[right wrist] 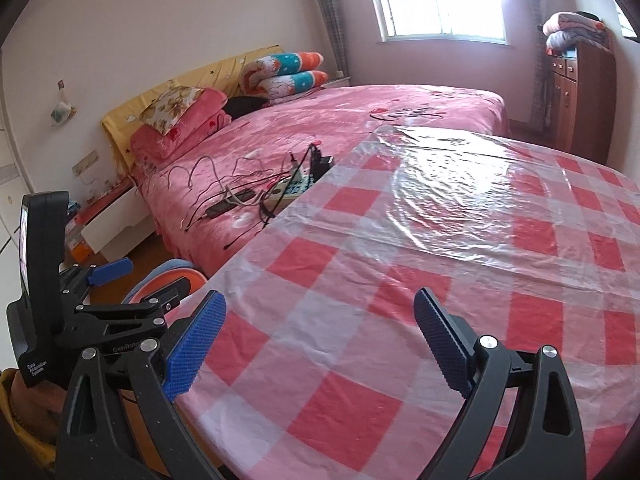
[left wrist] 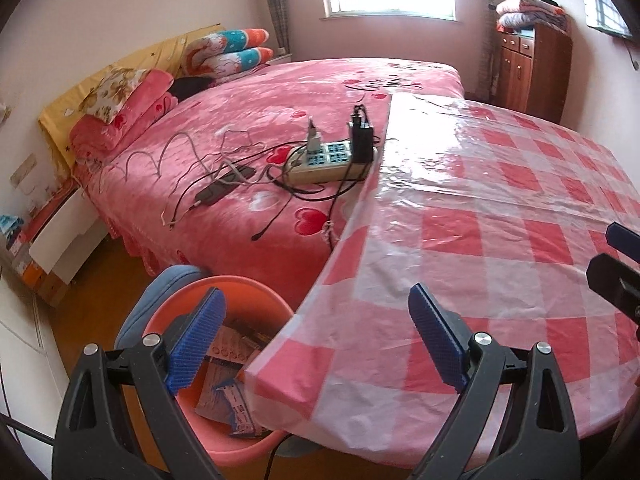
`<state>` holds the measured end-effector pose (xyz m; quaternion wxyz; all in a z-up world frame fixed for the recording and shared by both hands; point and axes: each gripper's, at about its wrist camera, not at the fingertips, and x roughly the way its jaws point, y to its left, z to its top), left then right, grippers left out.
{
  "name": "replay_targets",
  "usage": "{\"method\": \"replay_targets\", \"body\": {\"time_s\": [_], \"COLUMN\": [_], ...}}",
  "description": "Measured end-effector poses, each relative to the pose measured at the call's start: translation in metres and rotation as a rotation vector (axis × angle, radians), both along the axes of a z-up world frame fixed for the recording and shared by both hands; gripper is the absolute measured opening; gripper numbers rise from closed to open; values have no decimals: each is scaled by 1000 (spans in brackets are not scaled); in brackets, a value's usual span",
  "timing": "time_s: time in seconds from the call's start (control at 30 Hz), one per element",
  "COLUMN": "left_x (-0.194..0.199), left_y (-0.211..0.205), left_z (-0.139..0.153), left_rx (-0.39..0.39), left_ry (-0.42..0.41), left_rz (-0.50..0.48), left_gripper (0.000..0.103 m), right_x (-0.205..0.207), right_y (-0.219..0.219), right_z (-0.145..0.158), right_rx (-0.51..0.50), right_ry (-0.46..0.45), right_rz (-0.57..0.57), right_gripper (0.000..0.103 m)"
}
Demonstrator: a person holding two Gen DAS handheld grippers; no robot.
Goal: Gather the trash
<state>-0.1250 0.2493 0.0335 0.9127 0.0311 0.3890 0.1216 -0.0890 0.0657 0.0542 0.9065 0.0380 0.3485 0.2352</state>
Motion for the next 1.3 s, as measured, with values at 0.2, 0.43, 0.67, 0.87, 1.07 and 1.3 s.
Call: {"method": "replay_targets", "body": {"time_s": [0.2, 0.43, 0.67, 0.87, 1.07, 1.3], "left_x": [6, 12, 18, 25, 33, 42], "left_y": [-22, -42, -63, -84, -109, -141], "left_z": [1, 1, 3, 4, 7, 11], "left_rx": [15, 28, 42, 54, 59, 71], "left_ry": [5, 10, 15, 13, 7, -6], "left_rz": [-40, -69, -94, -125, -158, -209], "left_gripper": [93, 93, 93, 93, 93, 93], "right_x": [1, 2, 4, 7, 9, 7], "right_y": [-22, -46, -66, -90, -114, -145], "right_z": [-1, -2, -1, 0, 0, 2], "right_rx": [19, 37, 50, 65, 69, 55], "right_ry": [-1, -4, -12, -20, -32, -61], "right_rz": [-35, -76, -114, -166, -221, -298], "right_gripper": [94, 94, 94, 94, 94, 94]}}
